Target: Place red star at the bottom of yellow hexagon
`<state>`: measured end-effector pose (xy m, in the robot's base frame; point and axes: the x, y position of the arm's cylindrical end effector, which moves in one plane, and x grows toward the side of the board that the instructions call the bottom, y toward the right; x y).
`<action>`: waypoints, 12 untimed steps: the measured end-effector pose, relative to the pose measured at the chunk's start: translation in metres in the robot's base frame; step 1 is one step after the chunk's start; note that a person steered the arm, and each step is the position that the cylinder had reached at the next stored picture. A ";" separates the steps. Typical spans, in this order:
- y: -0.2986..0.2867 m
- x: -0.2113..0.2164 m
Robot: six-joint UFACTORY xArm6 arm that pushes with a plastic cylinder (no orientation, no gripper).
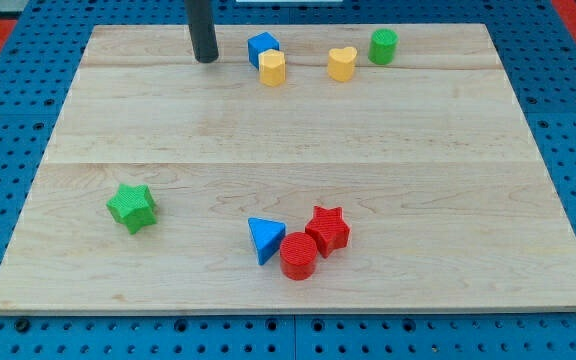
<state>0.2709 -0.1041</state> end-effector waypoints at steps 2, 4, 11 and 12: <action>0.076 0.018; 0.024 0.023; 0.149 0.312; 0.145 0.270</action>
<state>0.5413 0.0408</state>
